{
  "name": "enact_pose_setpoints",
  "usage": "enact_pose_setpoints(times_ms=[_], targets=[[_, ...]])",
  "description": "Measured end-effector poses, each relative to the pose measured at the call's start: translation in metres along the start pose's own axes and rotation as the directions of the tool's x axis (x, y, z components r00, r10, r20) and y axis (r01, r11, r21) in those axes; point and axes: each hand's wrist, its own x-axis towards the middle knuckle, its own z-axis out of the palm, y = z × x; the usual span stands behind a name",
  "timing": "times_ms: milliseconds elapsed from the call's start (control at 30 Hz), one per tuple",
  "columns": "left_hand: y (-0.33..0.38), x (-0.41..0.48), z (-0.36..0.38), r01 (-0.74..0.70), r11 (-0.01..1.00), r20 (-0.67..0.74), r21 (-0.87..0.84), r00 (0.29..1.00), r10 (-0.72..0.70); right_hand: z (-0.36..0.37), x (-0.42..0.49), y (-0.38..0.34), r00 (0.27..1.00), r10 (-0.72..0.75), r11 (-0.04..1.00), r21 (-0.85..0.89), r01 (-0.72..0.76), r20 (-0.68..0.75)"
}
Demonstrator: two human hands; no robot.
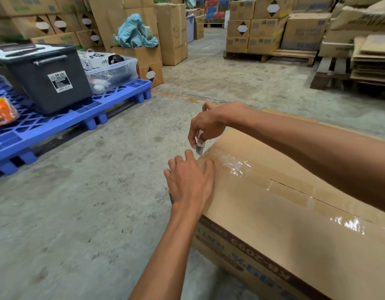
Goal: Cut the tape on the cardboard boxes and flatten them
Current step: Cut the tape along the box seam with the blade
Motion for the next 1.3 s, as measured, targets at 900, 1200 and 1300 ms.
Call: enact_pose_setpoints(times_ms=[900,1200,1300], targets=[[-0.004,0.003,0.001,-0.031,0.999,-0.026,-0.033,0.999,0.031,0.008,-0.004,0.014,1.0,0.006,0.987,0.159,-0.009,0.017],[-0.006,0.006,0.002,-0.047,0.995,-0.042,-0.086,0.998,0.043,0.021,-0.005,0.023,0.997,0.012,0.996,0.094,-0.005,-0.081],[-0.006,0.008,0.002,-0.048,0.993,-0.048,-0.107,0.998,0.043,0.024,-0.005,0.025,0.995,0.012,0.998,0.061,-0.006,-0.099]])
